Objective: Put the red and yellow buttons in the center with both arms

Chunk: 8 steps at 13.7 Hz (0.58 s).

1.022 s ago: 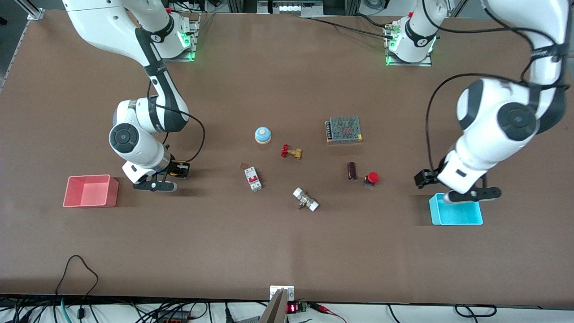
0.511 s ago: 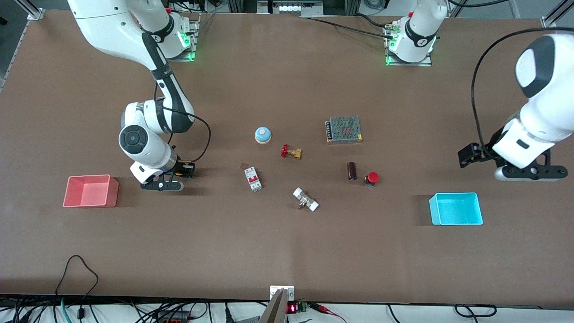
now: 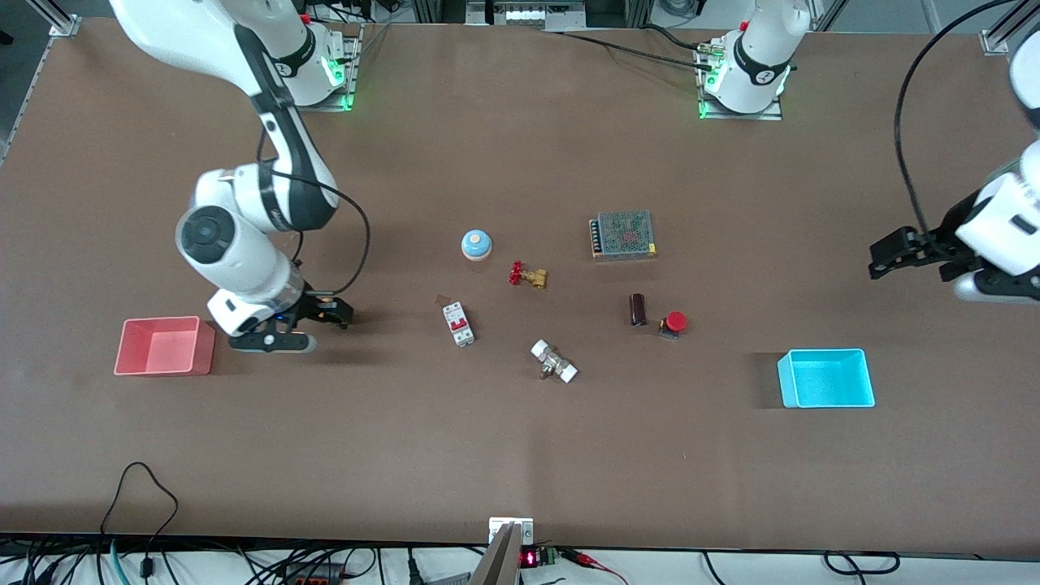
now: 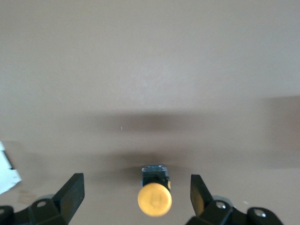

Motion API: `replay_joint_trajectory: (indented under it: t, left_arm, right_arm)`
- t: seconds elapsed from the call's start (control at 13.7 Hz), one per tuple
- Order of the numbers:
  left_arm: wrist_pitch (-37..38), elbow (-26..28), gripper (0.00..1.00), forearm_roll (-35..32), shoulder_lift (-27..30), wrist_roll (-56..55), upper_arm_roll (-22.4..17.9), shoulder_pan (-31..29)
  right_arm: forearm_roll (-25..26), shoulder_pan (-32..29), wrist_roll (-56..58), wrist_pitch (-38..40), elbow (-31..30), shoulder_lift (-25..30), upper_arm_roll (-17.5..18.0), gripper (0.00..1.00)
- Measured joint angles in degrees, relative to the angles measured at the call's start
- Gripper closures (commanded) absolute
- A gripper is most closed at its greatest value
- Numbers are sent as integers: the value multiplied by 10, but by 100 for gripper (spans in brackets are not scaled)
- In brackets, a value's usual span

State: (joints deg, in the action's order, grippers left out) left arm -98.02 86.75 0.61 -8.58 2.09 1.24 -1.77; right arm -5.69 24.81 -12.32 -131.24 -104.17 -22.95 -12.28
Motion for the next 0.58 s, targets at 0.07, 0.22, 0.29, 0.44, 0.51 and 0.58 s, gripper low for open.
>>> replay_joint_trajectory:
  t: [0.07,0.22,0.29,0.44,0.51,0.58]
  left_arm:
    - [9,-4,0,2,6,8,0,-5]
    - [14,-4,0,2,19,14,2,-7]
    - [12,-2,0,2,22,14,4,-7]
    - [-23,21,0,2,33,14,8,-7]
    - [-43,40,0,2,40,14,9,-7]
    - [-54,56,0,2,48,14,9,-7]
  right_arm:
    - [0,-1,0,40,21,17,-14,0]
    - [0,-6,7,132,74,44,-48,0]
    - [1,-8,21,178,100,51,-65,0]
    - [2,-10,67,258,151,59,-104,0]
    - [3,-10,96,284,169,60,-124,0]
    - [3,-11,124,299,180,62,-143,0]
